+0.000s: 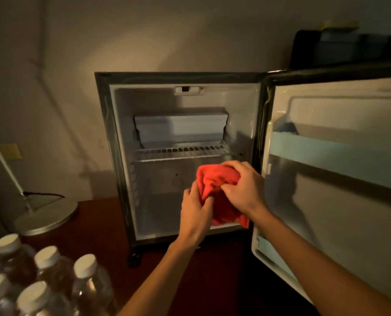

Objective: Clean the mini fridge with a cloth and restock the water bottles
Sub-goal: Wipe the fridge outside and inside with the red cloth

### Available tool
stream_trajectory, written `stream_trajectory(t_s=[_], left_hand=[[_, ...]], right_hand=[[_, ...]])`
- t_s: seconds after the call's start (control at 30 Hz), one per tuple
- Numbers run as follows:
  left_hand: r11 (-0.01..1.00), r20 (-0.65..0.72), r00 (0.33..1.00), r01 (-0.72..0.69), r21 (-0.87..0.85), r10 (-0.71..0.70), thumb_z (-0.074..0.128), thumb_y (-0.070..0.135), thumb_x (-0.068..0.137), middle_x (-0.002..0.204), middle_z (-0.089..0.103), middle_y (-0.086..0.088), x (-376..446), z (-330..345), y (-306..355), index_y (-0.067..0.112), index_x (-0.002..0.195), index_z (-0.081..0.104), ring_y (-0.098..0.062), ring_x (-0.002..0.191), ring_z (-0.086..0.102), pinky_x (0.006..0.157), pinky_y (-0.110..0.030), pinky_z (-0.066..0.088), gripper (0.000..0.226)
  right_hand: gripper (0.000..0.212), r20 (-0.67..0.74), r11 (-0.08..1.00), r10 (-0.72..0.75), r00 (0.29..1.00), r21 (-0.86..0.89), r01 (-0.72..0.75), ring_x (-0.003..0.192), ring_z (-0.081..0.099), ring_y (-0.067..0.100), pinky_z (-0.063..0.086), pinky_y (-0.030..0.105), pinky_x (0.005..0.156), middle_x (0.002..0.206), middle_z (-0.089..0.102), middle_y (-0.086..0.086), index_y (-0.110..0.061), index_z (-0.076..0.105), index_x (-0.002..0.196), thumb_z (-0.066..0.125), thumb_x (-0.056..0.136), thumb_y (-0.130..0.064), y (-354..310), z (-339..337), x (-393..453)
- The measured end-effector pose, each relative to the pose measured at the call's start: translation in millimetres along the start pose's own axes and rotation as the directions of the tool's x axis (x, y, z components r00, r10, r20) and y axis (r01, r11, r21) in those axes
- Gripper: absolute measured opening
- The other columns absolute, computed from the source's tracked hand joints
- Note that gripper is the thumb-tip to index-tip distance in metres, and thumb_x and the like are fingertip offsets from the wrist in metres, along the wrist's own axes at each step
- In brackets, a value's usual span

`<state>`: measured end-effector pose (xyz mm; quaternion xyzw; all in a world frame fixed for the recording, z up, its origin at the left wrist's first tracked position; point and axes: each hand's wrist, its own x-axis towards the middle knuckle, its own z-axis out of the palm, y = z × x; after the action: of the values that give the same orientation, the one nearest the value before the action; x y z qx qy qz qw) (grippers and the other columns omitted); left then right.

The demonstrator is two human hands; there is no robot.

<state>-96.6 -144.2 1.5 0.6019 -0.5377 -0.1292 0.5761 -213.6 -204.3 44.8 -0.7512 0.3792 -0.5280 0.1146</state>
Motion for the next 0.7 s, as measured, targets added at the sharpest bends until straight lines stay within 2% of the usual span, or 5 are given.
stream_trajectory(t_s=[0.1,0.17,0.4,0.53,0.7], left_hand=[[0.998,0.024,1.000,-0.018,-0.054,0.019,0.051,0.029,0.072,0.103,0.060,0.000,-1.3,1.3,-7.0,0.040,0.098,0.055,-0.012,0.099,0.055,0.080,-0.015,0.038,0.029],[0.994,0.050,0.998,-0.024,-0.110,0.030,0.053,0.036,0.070,0.106,0.064,0.003,-2.0,5.3,-8.9,0.043,0.101,0.057,-0.009,0.102,0.058,0.088,-0.023,0.044,0.032],[0.909,0.082,0.996,0.004,-0.418,0.034,0.060,0.038,0.063,0.113,0.063,0.014,-14.0,34.9,-19.6,0.021,0.123,0.050,0.002,0.107,0.059,0.088,-0.011,0.044,0.064],[0.866,0.053,0.998,-0.012,-0.499,0.044,0.067,0.043,0.062,0.115,0.057,-0.011,-24.8,48.1,-24.7,0.013,0.116,0.046,-0.004,0.101,0.059,0.084,-0.015,0.046,0.065],[0.865,0.097,0.971,-0.147,-0.480,0.219,0.073,0.023,0.066,0.116,0.063,0.005,-29.7,67.5,2.9,0.016,0.126,0.048,-0.006,0.110,0.062,0.089,-0.019,0.048,0.065]], right_hand=[[0.047,0.024,1.000,-0.014,1.000,0.007,0.014,0.077,0.049,-0.003,0.031,-0.004,0.074,0.089,0.060,-0.007,-0.025,0.070,0.098,0.071,0.057,-0.003,3.7,-5.4,1.1],[0.046,0.019,0.999,-0.034,0.999,0.016,0.034,0.077,0.050,-0.003,0.031,-0.003,0.074,0.088,0.060,-0.007,-0.025,0.070,0.097,0.072,0.056,-0.004,8.0,-11.2,0.1],[0.044,0.084,0.992,-0.125,0.989,0.011,0.124,0.085,0.058,0.001,0.040,0.006,0.078,0.093,0.060,-0.012,-0.028,0.068,0.099,0.068,0.056,-0.019,30.3,-33.6,-9.7],[0.039,0.080,0.985,-0.172,0.982,-0.017,0.174,0.084,0.057,0.003,0.048,0.021,0.078,0.090,0.058,-0.012,-0.028,0.065,0.094,0.070,0.055,-0.025,37.4,-51.8,-19.5],[0.043,0.030,0.986,-0.150,0.988,-0.063,0.152,0.091,0.060,0.009,0.050,0.031,0.083,0.099,0.059,-0.011,-0.029,0.061,0.102,0.072,0.060,-0.024,45.1,-83.5,-28.0]])
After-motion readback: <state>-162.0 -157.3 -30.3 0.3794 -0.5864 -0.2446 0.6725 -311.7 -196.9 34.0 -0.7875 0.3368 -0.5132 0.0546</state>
